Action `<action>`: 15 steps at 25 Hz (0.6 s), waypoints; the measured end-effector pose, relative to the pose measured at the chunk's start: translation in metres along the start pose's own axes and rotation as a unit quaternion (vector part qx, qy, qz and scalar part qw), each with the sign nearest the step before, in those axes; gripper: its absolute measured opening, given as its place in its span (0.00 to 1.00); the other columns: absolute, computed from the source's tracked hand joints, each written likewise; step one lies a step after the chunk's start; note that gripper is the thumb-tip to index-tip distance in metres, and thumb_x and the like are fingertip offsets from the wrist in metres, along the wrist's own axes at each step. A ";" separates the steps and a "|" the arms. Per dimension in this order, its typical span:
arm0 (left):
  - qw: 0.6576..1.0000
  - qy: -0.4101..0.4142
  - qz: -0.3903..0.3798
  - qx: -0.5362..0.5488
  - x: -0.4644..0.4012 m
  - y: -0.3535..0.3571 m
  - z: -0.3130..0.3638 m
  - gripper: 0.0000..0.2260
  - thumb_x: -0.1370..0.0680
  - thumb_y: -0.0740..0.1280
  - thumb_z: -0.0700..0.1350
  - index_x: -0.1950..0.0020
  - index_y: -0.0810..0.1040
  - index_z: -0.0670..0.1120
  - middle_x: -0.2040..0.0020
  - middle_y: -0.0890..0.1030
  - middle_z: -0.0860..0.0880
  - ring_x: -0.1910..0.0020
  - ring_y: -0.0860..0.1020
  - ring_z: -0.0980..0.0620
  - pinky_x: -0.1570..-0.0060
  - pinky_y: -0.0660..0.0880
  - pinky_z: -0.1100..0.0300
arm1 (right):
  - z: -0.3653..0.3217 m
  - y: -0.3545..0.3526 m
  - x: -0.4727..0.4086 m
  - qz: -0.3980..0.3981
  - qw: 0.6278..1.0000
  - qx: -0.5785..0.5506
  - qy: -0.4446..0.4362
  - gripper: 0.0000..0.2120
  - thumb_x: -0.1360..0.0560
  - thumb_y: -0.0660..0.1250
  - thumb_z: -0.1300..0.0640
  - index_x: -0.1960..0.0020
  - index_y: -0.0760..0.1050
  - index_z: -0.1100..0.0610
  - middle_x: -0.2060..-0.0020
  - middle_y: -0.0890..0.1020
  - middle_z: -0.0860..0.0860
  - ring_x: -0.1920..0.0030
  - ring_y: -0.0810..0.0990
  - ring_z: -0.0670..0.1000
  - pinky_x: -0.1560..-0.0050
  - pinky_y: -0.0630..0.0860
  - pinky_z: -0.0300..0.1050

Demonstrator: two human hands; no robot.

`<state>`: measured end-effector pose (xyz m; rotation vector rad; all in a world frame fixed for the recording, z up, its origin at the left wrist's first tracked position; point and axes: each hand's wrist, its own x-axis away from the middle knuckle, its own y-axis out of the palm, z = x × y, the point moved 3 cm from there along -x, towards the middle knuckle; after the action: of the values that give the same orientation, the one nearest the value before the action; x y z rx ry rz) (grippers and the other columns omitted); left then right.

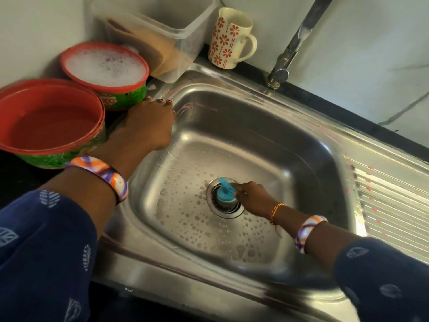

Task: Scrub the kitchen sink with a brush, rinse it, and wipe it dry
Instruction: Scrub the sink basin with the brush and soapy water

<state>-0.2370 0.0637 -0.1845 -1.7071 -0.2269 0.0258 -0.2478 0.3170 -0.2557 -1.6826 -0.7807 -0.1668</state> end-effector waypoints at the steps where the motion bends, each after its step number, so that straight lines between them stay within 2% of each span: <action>1: 1.000 0.001 0.003 0.002 0.000 -0.002 0.000 0.28 0.24 0.62 0.41 0.25 0.60 0.43 0.25 0.62 0.44 0.27 0.63 0.43 0.29 0.61 0.50 | -0.004 0.004 0.004 -0.018 0.999 -0.026 -0.004 0.19 0.20 0.56 0.58 0.29 0.68 0.51 0.60 0.78 0.52 0.62 0.77 0.52 0.61 0.73 0.37; 3: 1.000 0.000 0.010 0.007 0.002 -0.005 -0.001 0.27 0.24 0.62 0.41 0.25 0.61 0.43 0.25 0.62 0.44 0.28 0.64 0.43 0.30 0.62 0.50 | 0.004 -0.001 0.012 -0.061 0.994 -0.091 0.014 0.19 0.20 0.57 0.57 0.30 0.68 0.48 0.71 0.70 0.49 0.76 0.66 0.45 0.79 0.64 0.32; 5: 1.000 0.001 0.013 0.003 0.005 -0.007 0.001 0.25 0.23 0.61 0.40 0.26 0.62 0.43 0.26 0.63 0.45 0.29 0.65 0.43 0.31 0.62 0.52 | 0.025 -0.018 0.006 -0.056 0.989 -0.124 0.051 0.19 0.20 0.57 0.57 0.31 0.69 0.47 0.74 0.67 0.50 0.81 0.61 0.43 0.82 0.60 0.33; 8: 1.000 -0.001 0.010 0.013 0.004 -0.005 0.001 0.26 0.24 0.61 0.40 0.26 0.61 0.43 0.26 0.63 0.45 0.29 0.64 0.43 0.31 0.62 0.52 | 0.015 -0.006 0.000 -0.031 0.982 -0.167 0.076 0.20 0.21 0.57 0.59 0.30 0.70 0.51 0.75 0.67 0.51 0.85 0.61 0.42 0.83 0.59 0.33; 12: 1.000 -0.002 -0.002 0.013 0.002 -0.007 0.000 0.28 0.24 0.62 0.41 0.24 0.59 0.44 0.25 0.61 0.45 0.28 0.63 0.44 0.30 0.61 0.52 | -0.006 0.005 0.017 -0.056 0.983 -0.173 -0.004 0.20 0.20 0.57 0.58 0.30 0.68 0.48 0.76 0.67 0.48 0.81 0.64 0.43 0.80 0.62 0.33; 14: 1.000 0.003 -0.005 -0.002 0.003 -0.008 0.003 0.28 0.23 0.61 0.41 0.24 0.58 0.44 0.24 0.59 0.46 0.27 0.61 0.44 0.29 0.60 0.52 | -0.015 -0.005 0.028 -0.055 0.989 -0.121 -0.061 0.19 0.20 0.58 0.58 0.30 0.69 0.48 0.73 0.72 0.45 0.79 0.69 0.39 0.74 0.66 0.28; 15: 1.000 0.006 -0.004 -0.008 0.003 -0.008 0.003 0.28 0.23 0.61 0.41 0.24 0.58 0.44 0.24 0.58 0.46 0.27 0.61 0.45 0.29 0.59 0.52 | -0.023 -0.002 0.029 -0.049 0.991 -0.077 -0.102 0.19 0.20 0.58 0.57 0.30 0.68 0.49 0.66 0.78 0.46 0.72 0.74 0.36 0.67 0.69 0.27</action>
<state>-0.2354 0.0687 -0.1764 -1.7221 -0.2249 0.0069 -0.2202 0.3077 -0.2328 -1.8279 -1.0255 -0.1274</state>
